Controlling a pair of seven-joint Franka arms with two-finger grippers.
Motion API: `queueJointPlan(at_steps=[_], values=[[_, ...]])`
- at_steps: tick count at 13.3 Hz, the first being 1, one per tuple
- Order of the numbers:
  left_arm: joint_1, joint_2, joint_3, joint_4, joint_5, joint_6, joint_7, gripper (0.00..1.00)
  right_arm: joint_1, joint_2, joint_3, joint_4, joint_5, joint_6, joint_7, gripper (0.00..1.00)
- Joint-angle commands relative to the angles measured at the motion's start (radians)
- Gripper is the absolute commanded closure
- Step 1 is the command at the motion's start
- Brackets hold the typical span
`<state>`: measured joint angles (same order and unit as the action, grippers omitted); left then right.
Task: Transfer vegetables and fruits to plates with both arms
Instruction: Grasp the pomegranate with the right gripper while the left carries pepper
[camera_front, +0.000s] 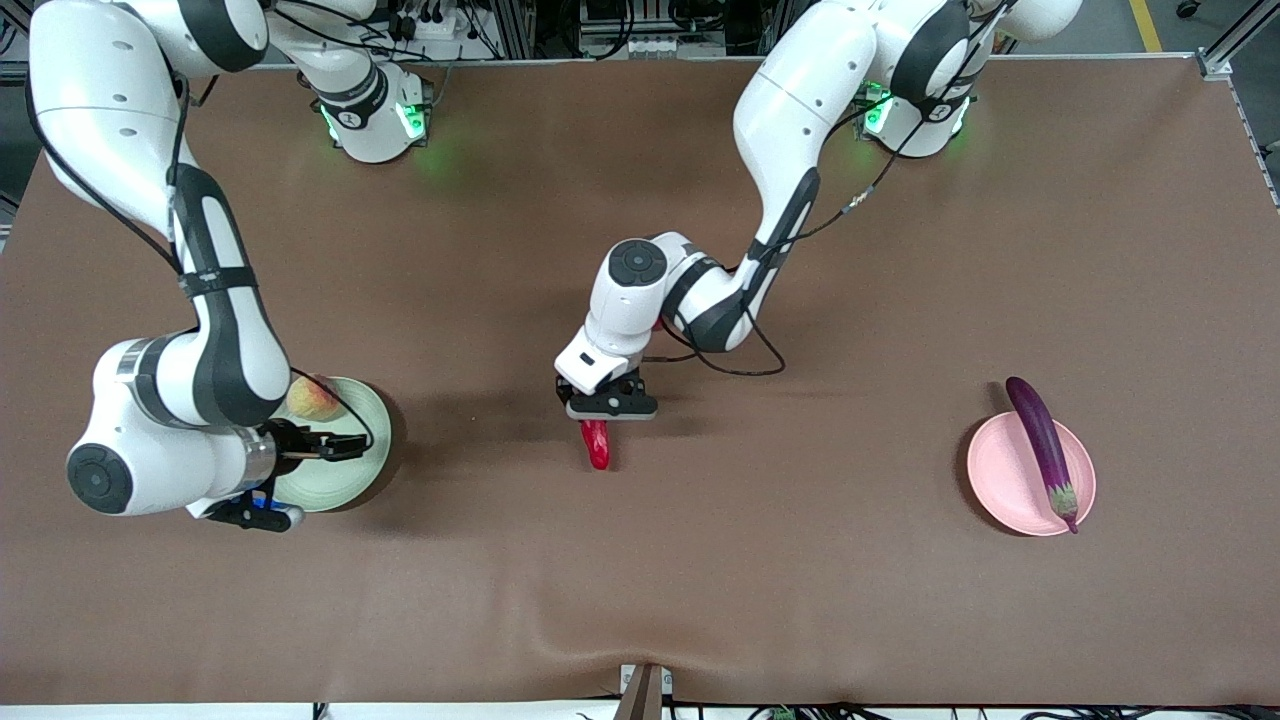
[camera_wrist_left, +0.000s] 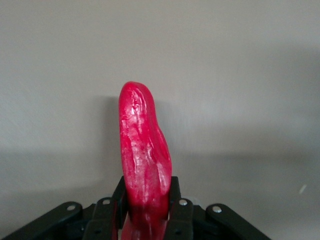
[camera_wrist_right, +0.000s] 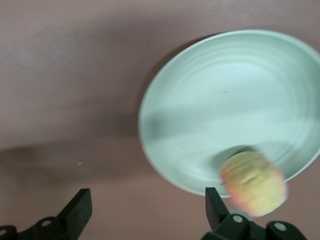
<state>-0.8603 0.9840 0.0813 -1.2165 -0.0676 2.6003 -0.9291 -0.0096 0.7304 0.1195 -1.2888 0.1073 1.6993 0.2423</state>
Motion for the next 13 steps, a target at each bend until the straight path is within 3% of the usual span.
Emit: queueJointPlan(at_steps=[1, 4, 7, 9, 13], values=[[0.079, -0.066, 0.014, 0.008, -0.084, -0.025, -0.06, 1.0, -0.003, -0.029, 0.083, -0.012, 0.0, -0.013, 0.145, 0.0], [0.266, -0.111, 0.005, 0.005, -0.089, -0.058, -0.059, 1.0, 0.035, -0.025, 0.198, -0.018, 0.0, 0.017, 0.43, 0.0], [0.433, -0.123, -0.046, 0.006, -0.089, -0.172, -0.053, 1.0, 0.193, -0.019, 0.207, -0.029, 0.04, 0.065, 0.639, 0.0], [0.478, -0.136, -0.048, 0.003, -0.078, -0.265, 0.028, 1.0, 0.276, -0.01, 0.207, -0.049, 0.042, 0.101, 0.806, 0.0], [0.628, -0.194, -0.035, -0.034, -0.067, -0.474, 0.425, 1.0, 0.42, -0.009, 0.207, -0.205, 0.042, 0.268, 0.991, 0.0]])
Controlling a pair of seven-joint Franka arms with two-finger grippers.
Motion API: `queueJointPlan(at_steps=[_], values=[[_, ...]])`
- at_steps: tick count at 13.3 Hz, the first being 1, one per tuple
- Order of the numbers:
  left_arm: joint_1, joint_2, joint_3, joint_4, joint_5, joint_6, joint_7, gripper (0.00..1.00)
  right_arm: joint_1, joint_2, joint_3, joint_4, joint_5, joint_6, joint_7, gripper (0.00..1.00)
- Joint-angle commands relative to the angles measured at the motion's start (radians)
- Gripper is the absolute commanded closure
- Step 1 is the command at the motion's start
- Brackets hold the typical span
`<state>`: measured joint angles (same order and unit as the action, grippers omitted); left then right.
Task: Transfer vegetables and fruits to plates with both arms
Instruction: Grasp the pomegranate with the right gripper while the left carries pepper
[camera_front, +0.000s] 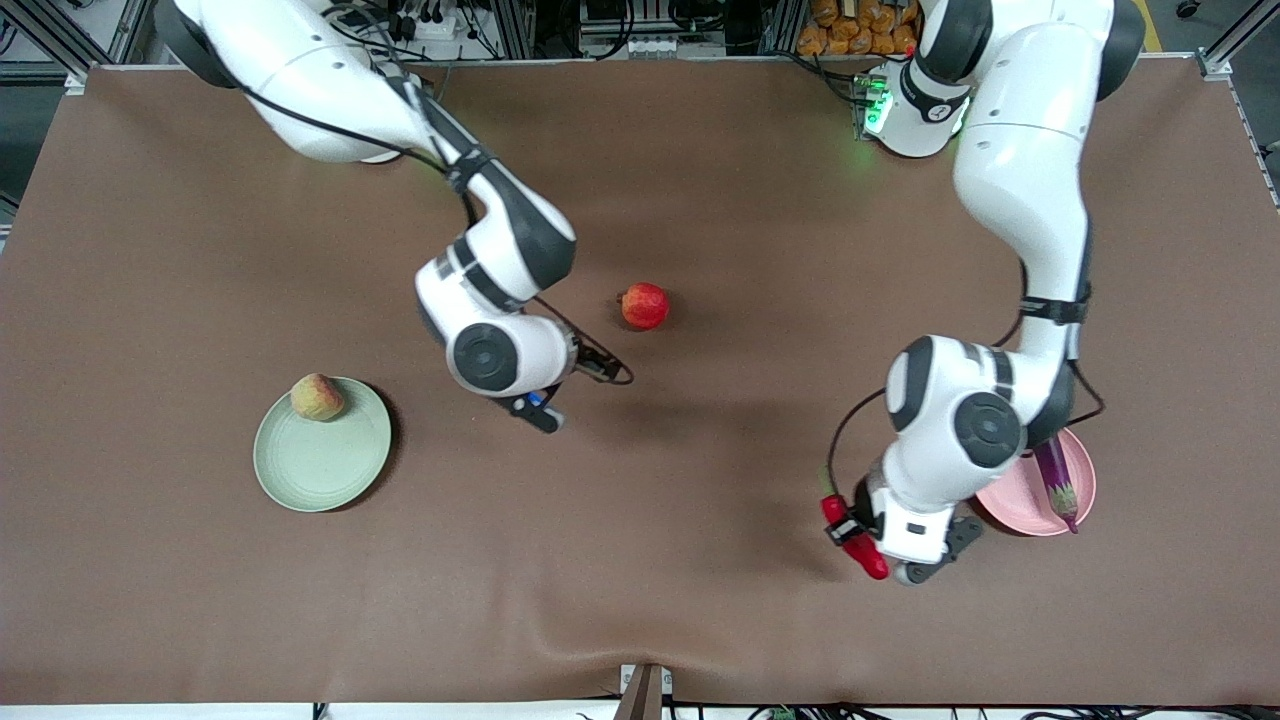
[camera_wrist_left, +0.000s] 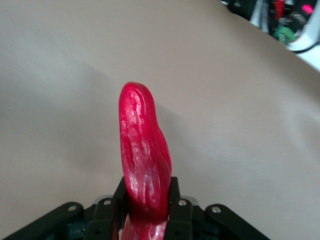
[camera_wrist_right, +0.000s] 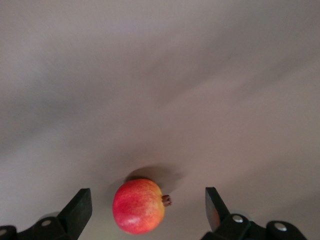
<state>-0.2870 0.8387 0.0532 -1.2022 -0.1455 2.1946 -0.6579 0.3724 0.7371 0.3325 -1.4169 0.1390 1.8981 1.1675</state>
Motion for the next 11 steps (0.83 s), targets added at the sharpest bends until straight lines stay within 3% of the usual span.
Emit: queueJointPlan(at_steps=[1, 4, 6, 8, 11], values=[[0.084, -0.049, -0.006, -0.051, 0.038, -0.096, 0.212, 1.0, 0.055, -0.015, -0.006, -0.086, 0.01, 0.085, 0.084, 0.0], [0.138, -0.062, -0.007, -0.111, 0.136, -0.165, 0.279, 1.0, 0.092, -0.016, -0.003, -0.086, 0.019, 0.076, 0.104, 0.0], [0.157, -0.123, -0.007, -0.205, 0.202, -0.177, 0.282, 1.0, 0.13, -0.016, -0.003, -0.086, 0.025, 0.087, 0.15, 0.0], [0.175, -0.18, -0.012, -0.292, 0.363, -0.167, 0.313, 1.0, 0.171, -0.005, -0.007, -0.089, 0.024, 0.131, 0.191, 0.0], [0.183, -0.187, -0.012, -0.344, 0.403, -0.141, 0.343, 1.0, 0.178, 0.011, -0.009, -0.091, 0.018, 0.139, 0.192, 0.0]])
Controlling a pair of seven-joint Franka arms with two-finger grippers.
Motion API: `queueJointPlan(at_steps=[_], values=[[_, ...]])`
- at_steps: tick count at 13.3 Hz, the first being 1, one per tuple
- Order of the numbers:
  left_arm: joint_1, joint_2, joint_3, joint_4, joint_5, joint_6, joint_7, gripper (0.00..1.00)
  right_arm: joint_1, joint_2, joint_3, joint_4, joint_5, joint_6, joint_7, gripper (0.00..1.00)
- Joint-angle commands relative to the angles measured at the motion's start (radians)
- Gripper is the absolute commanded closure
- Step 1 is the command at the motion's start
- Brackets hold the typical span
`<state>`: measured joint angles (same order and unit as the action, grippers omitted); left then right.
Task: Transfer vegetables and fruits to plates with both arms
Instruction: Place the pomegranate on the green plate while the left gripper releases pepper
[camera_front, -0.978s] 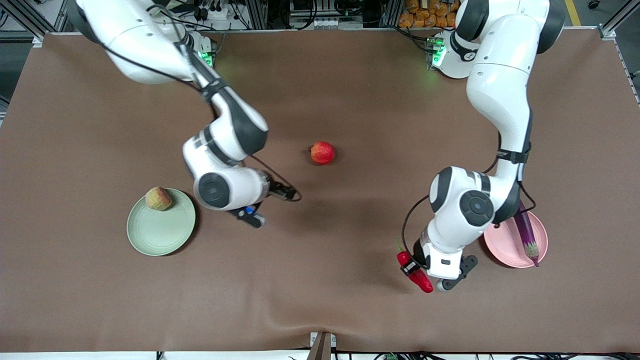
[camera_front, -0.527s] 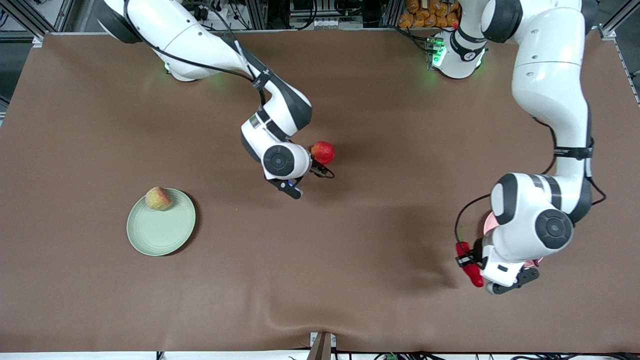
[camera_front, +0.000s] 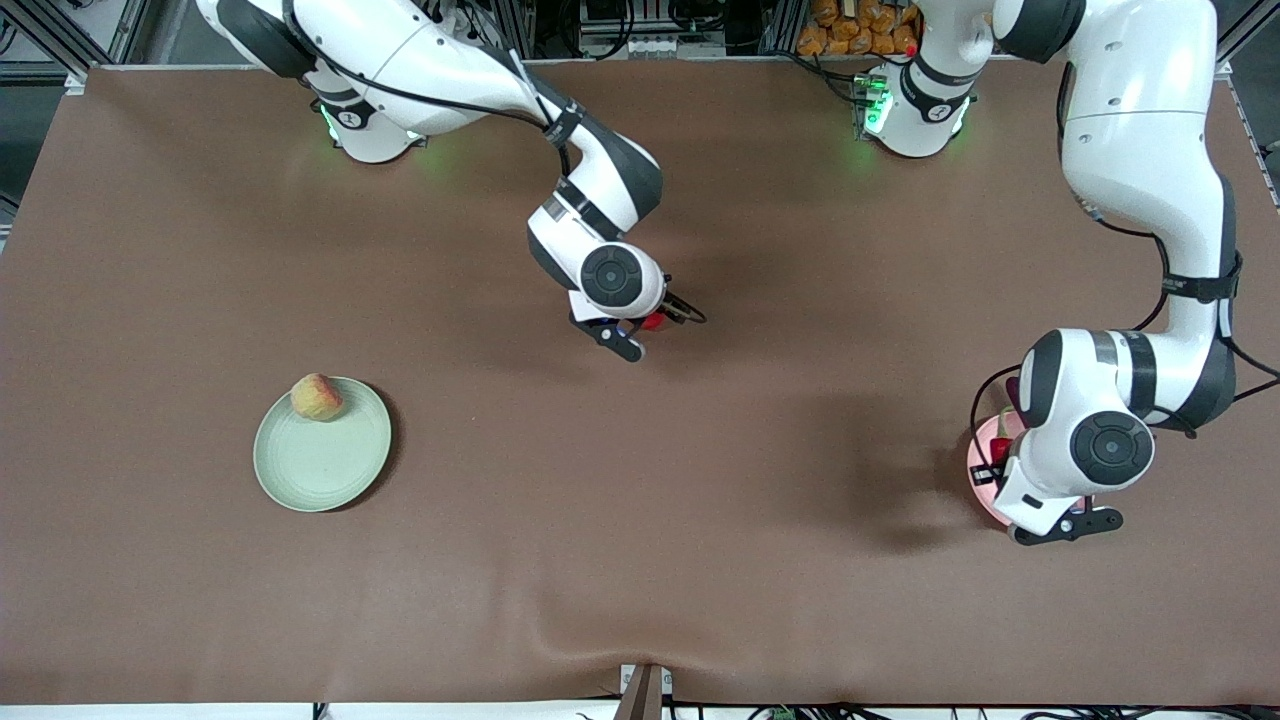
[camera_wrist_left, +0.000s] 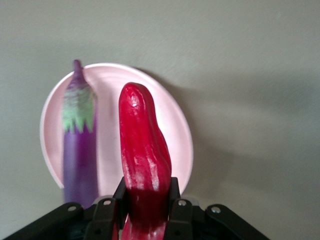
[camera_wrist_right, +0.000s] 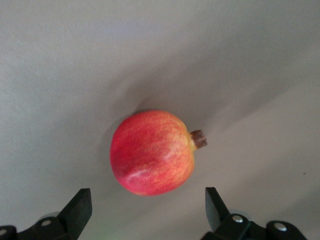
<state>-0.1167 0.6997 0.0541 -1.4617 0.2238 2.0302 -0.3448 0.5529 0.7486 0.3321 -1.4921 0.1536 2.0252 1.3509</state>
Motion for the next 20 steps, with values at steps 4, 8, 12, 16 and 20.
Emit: queueJointPlan(at_steps=[4, 8, 12, 16, 20], values=[[0.049, -0.042, -0.011, -0.117, 0.078, 0.08, 0.088, 0.18, -0.001, 0.021, -0.011, -0.022, -0.006, 0.041, 0.008, 0.0], [0.089, -0.04, -0.022, -0.088, 0.066, 0.122, 0.197, 0.0, 0.016, 0.038, -0.03, -0.017, -0.017, 0.093, 0.008, 0.81], [0.092, -0.129, -0.057, -0.049, -0.009, 0.11, 0.196, 0.0, -0.059, 0.025, -0.031, 0.09, -0.016, -0.06, -0.009, 1.0], [0.134, -0.319, -0.063, -0.049, -0.102, -0.009, 0.196, 0.0, -0.22, 0.018, -0.03, 0.188, -0.048, -0.181, -0.23, 1.0], [0.126, -0.514, -0.069, -0.048, -0.195, -0.234, 0.196, 0.0, -0.404, 0.002, -0.03, 0.188, -0.202, -0.204, -0.528, 1.0]])
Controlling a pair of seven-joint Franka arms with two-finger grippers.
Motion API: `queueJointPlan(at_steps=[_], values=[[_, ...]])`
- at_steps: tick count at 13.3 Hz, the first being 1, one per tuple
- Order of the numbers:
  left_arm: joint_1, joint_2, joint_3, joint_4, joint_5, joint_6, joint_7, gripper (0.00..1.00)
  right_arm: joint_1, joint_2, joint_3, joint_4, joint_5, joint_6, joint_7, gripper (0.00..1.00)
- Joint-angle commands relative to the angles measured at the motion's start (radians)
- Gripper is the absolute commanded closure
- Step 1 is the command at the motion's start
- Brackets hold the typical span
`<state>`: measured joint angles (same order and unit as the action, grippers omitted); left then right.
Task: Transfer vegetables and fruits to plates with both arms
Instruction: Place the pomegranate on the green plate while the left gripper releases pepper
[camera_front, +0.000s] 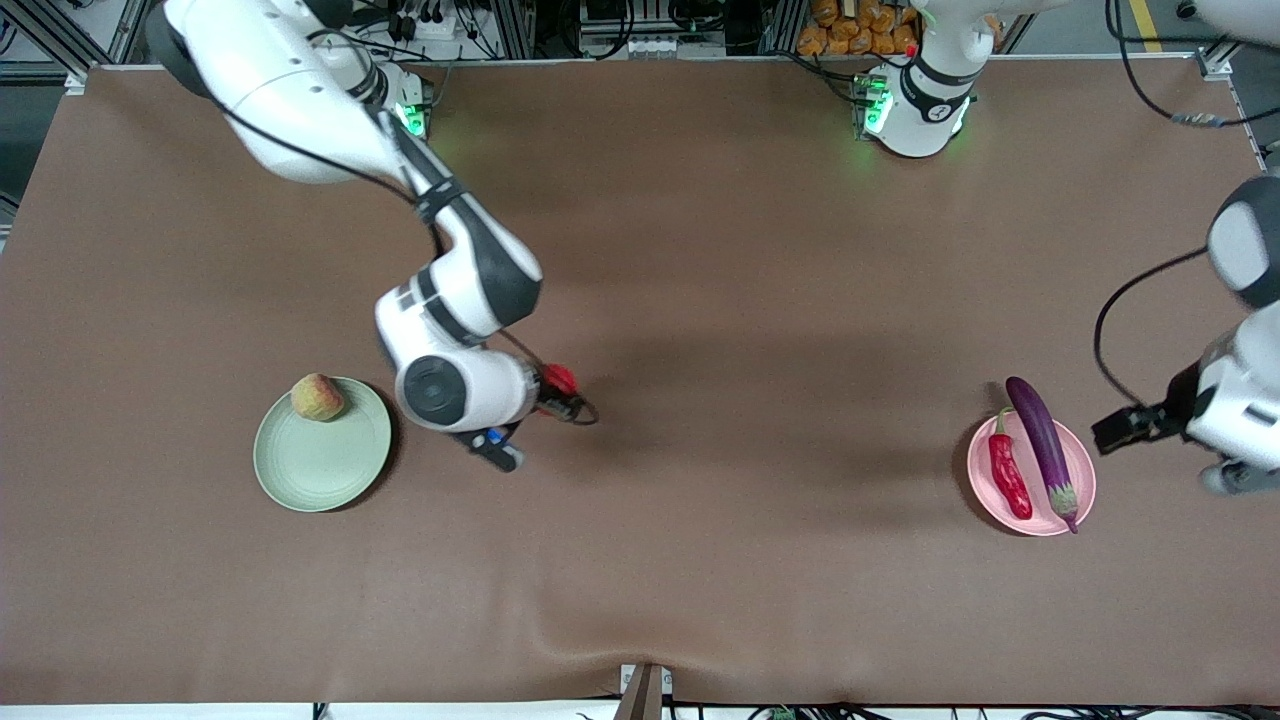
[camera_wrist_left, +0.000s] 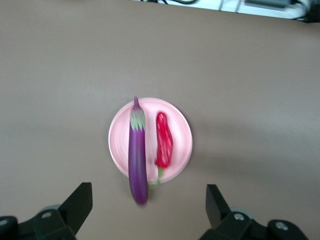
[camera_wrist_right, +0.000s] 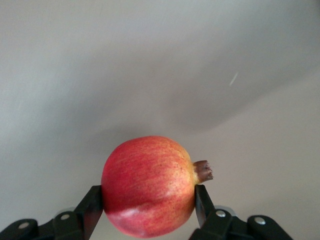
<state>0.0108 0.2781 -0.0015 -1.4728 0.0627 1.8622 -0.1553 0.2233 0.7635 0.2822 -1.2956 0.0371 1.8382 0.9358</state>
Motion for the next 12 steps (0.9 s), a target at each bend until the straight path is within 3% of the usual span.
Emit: queueJointPlan(at_steps=[1, 6, 10, 11, 12], values=[[-0.002, -0.126, -0.026, -0.038, -0.034, -0.104, 0.005, 0.0, -0.123, -0.012, 0.02, -0.011, -0.123, -0.019, -0.193, 1.0], [0.003, -0.261, -0.029, -0.11, -0.067, -0.245, 0.017, 0.0, -0.315, 0.0, 0.015, -0.03, -0.238, -0.037, -0.555, 1.0], [0.017, -0.375, -0.046, -0.231, -0.073, -0.248, 0.022, 0.0, -0.364, 0.014, 0.011, -0.096, -0.321, 0.059, -0.58, 1.0], [0.047, -0.382, -0.084, -0.242, -0.073, -0.247, 0.02, 0.0, -0.378, 0.025, 0.012, -0.111, -0.316, 0.088, -0.586, 0.61], [0.052, -0.385, -0.094, -0.241, -0.073, -0.248, 0.019, 0.0, -0.38, 0.031, 0.012, -0.113, -0.309, 0.095, -0.583, 0.01]])
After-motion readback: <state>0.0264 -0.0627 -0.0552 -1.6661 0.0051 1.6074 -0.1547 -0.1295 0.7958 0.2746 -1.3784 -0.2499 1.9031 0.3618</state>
